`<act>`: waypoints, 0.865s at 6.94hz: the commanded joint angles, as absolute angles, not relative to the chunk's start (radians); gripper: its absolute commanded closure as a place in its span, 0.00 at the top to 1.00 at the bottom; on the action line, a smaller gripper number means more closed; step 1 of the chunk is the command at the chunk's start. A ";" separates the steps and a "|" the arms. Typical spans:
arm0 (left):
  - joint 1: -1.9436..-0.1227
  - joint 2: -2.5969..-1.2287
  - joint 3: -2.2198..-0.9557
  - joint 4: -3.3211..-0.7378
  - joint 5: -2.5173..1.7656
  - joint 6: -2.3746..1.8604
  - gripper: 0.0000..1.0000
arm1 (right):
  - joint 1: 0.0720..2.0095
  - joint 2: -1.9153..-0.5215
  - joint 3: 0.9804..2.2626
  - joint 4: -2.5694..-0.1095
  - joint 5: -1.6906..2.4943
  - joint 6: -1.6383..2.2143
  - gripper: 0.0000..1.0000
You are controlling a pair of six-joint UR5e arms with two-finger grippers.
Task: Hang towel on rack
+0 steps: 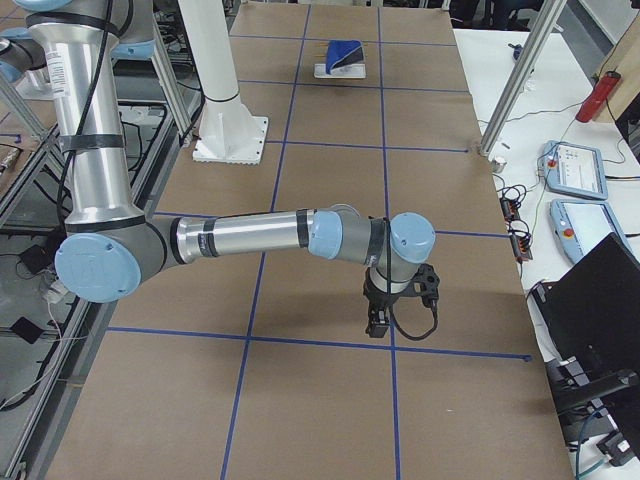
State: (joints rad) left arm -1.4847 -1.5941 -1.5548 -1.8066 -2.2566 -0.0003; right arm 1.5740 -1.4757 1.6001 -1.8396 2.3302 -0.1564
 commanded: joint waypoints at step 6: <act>-1.508 -1.640 -1.554 -1.638 -2.256 -0.005 0.99 | 1.592 -1.532 1.560 -1.677 2.333 -0.118 1.00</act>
State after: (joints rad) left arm -1.5078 -1.6400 -1.5543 -1.6387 -2.2564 -0.0045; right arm 1.5922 -1.5355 1.5571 -1.6777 2.3325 -0.1233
